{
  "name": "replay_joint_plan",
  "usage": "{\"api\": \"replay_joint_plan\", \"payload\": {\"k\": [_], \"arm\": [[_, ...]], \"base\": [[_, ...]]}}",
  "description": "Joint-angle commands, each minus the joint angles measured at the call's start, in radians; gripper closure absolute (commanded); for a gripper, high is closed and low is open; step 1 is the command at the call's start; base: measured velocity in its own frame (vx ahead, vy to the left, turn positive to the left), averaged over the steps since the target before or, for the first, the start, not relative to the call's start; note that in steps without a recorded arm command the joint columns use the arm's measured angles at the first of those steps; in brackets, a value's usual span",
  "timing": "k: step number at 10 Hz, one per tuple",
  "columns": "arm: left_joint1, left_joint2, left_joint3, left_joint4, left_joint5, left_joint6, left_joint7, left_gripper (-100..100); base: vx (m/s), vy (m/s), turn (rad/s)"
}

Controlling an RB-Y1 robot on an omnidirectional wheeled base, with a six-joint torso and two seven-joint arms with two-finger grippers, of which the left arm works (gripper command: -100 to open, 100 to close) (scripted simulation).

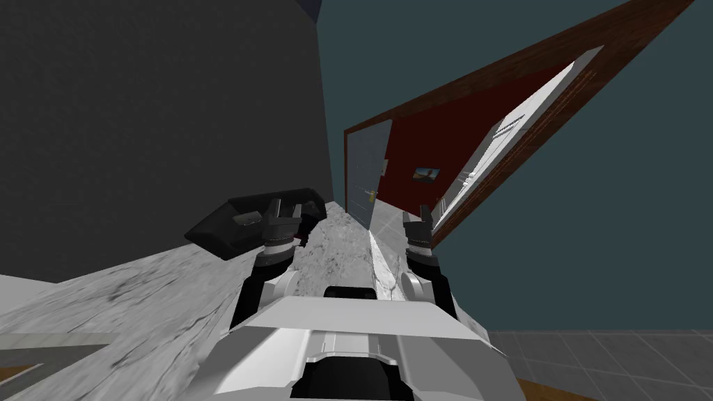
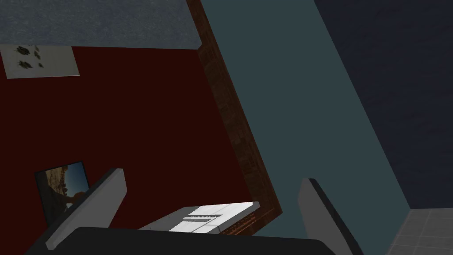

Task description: Push the door open

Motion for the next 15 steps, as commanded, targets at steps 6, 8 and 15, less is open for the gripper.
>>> {"api": "replay_joint_plan", "payload": {"k": [6, 8, 15], "arm": [[-0.076, 0.024, -0.017, 0.123, 0.004, 0.004, -0.005, -100], [-0.115, 0.034, -0.026, 0.186, 0.006, 0.006, -0.008, -100], [-0.203, 0.05, -0.045, 0.329, 0.01, 0.011, -0.014, -100]], "base": [[0.091, 0.013, -0.048], [0.12, 0.013, -0.068], [0.089, 0.02, -0.051]]}}
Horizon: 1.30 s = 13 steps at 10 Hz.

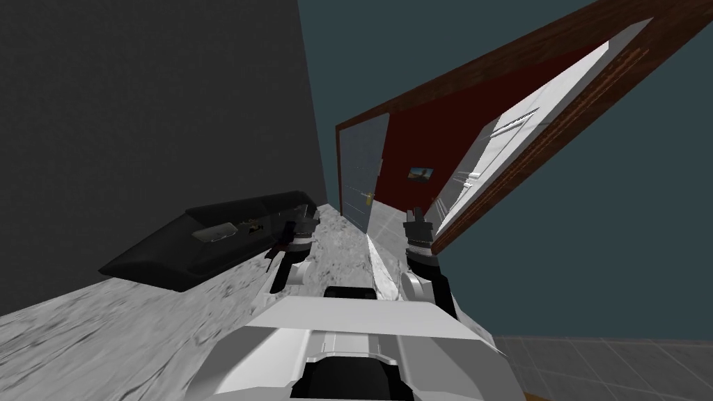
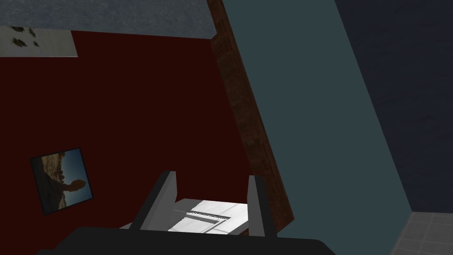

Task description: Push the door open

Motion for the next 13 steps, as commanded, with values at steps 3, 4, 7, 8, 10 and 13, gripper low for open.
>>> {"api": "replay_joint_plan", "payload": {"k": [3, 4, 7, 8, 10, 13], "arm": [[-0.059, 0.005, -0.011, 0.087, 0.002, 0.005, -0.005, -100], [-0.073, 0.007, -0.014, 0.11, 0.003, 0.006, -0.006, -100], [-0.12, 0.011, -0.025, 0.186, 0.005, 0.008, -0.009, -100], [-0.135, 0.013, -0.028, 0.211, 0.006, 0.009, -0.01, -100], [-0.167, 0.016, -0.035, 0.262, 0.007, 0.011, -0.013, -100], [-0.2, 0.017, -0.043, 0.316, 0.009, 0.013, -0.015, -100]], "base": [[0.095, 0.016, -0.06], [0.095, 0.023, -0.039], [0.092, 0.025, -0.059], [0.094, 0.027, -0.075], [0.1, 0.033, -0.062], [0.085, 0.019, -0.051]]}}
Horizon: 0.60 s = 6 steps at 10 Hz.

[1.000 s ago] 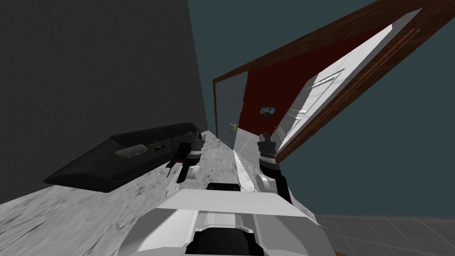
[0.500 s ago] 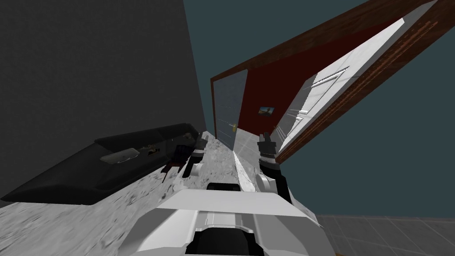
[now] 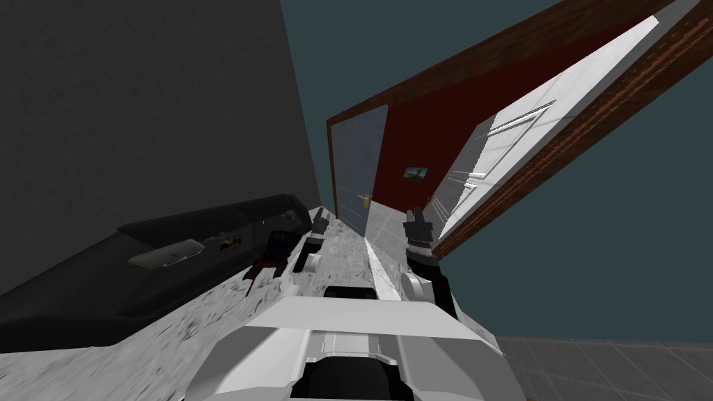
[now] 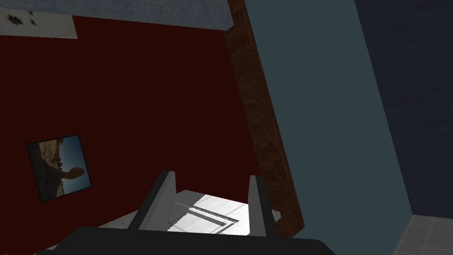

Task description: Push the door open

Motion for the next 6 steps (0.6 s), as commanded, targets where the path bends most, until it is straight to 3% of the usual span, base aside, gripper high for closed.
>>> {"api": "replay_joint_plan", "payload": {"k": [1, 6], "arm": [[-0.023, 0.002, -0.003, 0.039, 0.002, -0.003, 0.0, -100], [-0.108, 0.003, -0.022, 0.176, 0.006, 0.001, -0.006, -100]], "base": [[0.056, 0.015, -0.029], [0.088, 0.034, -0.07]]}}
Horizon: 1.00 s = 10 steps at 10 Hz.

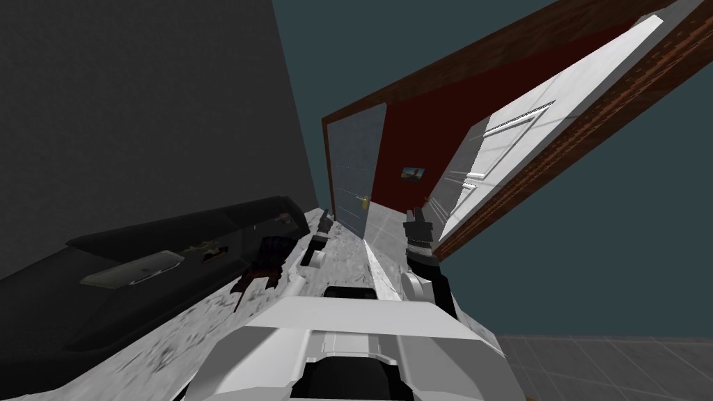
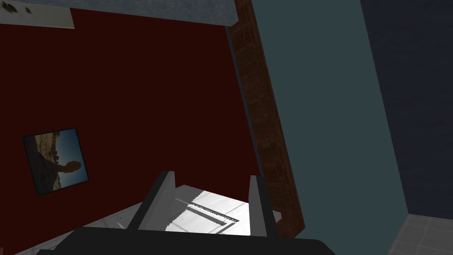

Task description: Push the door open

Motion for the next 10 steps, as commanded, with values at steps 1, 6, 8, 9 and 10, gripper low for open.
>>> {"api": "replay_joint_plan", "payload": {"k": [1, 6, 8, 9, 10], "arm": [[-0.03, -0.001, -0.006, 0.049, 0.001, 0.0, -0.002, -100], [-0.116, -0.003, -0.025, 0.189, 0.006, 0.004, -0.008, -100], [-0.151, -0.005, -0.033, 0.245, 0.007, 0.006, -0.011, -100], [-0.168, -0.006, -0.037, 0.273, 0.008, 0.007, -0.012, -100], [-0.185, -0.007, -0.041, 0.3, 0.009, 0.008, -0.013, -100]], "base": [[0.101, 0.032, -0.061], [0.093, 0.034, -0.066], [0.09, 0.041, -0.074], [0.097, 0.037, -0.059], [0.085, 0.035, -0.059]]}}
